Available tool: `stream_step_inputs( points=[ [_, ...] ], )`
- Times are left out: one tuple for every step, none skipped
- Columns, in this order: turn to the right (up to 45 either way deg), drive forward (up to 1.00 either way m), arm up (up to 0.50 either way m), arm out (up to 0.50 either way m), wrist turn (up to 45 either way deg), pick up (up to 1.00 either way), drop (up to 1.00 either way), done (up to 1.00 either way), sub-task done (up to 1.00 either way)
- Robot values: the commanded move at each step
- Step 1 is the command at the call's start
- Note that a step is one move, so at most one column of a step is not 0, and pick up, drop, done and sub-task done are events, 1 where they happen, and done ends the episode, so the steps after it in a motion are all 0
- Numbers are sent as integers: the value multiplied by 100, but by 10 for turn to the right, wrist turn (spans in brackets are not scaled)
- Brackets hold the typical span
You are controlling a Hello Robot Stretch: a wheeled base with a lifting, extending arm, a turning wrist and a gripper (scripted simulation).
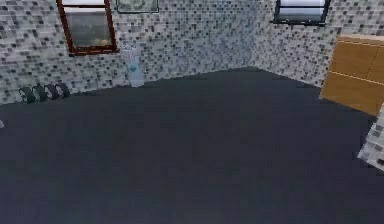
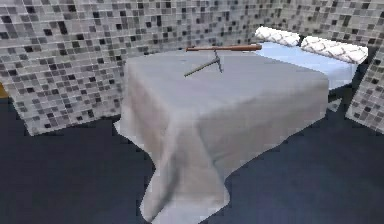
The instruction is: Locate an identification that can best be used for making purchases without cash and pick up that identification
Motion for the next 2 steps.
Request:
stream_step_inputs(
  points=[
    [180, 0, 0, 0, 0, 0, 0, 0, 0],
    [0, 70, 0, 0, 0, 0, 0, 0, 0]
  ],
)
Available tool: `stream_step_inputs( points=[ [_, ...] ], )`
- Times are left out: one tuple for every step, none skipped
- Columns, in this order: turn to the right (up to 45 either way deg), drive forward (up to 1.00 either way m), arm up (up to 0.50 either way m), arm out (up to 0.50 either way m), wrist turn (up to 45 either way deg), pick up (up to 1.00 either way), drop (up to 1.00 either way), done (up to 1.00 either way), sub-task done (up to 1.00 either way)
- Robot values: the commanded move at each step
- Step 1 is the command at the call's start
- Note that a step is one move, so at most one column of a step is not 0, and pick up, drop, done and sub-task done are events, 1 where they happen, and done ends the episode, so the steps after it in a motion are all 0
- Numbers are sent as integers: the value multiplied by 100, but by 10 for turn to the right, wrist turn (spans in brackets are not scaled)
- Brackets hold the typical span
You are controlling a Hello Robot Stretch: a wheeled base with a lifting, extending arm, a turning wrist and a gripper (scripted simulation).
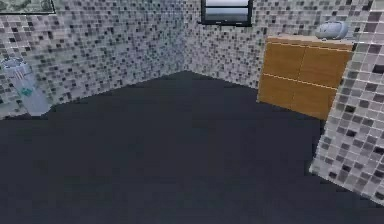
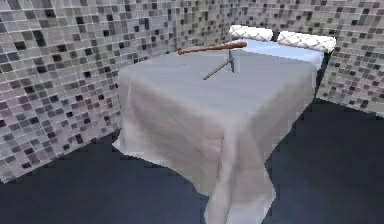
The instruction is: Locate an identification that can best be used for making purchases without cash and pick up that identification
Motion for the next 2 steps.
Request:
stream_step_inputs(
  points=[
    [150, 0, 0, 0, 0, 0, 0, 0, 0],
    [0, 100, 0, 0, 0, 0, 0, 0, 0]
  ],
)
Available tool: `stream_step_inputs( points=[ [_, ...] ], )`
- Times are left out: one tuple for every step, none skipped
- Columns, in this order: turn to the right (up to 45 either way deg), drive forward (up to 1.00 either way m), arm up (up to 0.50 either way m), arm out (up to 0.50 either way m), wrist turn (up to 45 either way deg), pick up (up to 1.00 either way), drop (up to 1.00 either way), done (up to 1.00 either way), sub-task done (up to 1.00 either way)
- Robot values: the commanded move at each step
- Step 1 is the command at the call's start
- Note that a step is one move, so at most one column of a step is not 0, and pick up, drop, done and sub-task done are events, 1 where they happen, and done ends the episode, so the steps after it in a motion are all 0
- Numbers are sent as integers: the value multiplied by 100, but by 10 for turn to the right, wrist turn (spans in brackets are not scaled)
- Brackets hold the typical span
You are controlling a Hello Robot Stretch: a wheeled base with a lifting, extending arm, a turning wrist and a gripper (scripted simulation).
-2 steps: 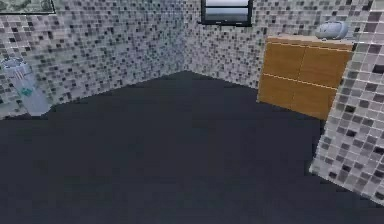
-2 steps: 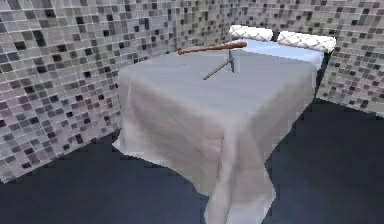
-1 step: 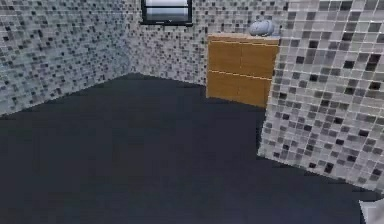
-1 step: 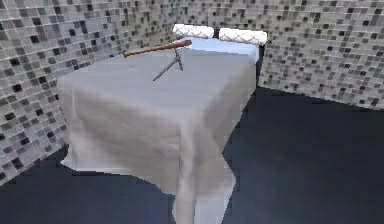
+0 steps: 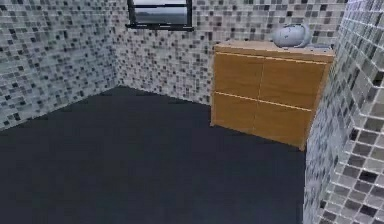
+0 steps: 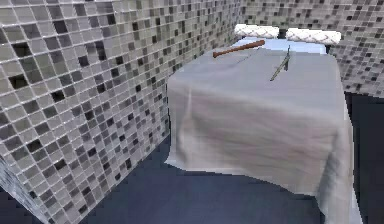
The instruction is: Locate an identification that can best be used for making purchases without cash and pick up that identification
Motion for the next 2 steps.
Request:
stream_step_inputs(
  points=[
    [30, 0, 0, 0, 0, 0, 0, 0, 0],
    [0, 85, 0, 0, 0, 0, 0, 0, 0]
  ],
)
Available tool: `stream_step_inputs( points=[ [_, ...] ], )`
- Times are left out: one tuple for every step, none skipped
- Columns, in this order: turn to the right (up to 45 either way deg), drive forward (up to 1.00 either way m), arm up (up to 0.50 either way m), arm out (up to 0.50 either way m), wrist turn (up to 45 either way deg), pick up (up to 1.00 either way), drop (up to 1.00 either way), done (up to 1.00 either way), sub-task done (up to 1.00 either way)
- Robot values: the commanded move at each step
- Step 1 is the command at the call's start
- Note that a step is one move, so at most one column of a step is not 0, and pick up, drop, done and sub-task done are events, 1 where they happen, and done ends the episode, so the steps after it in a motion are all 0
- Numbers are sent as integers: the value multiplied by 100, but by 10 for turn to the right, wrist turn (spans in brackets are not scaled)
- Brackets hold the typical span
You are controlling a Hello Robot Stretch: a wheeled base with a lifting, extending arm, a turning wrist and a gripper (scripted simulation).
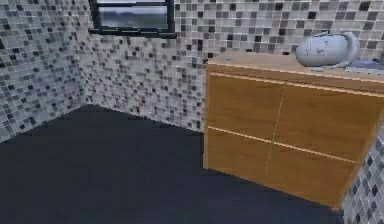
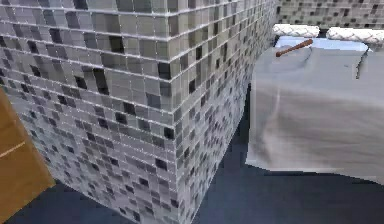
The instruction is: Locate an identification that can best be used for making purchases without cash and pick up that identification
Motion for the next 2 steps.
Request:
stream_step_inputs(
  points=[
    [240, 0, 0, 0, 0, 0, 0, 0, 0],
    [0, 85, 0, 0, 0, 0, 0, 0, 0]
  ],
)
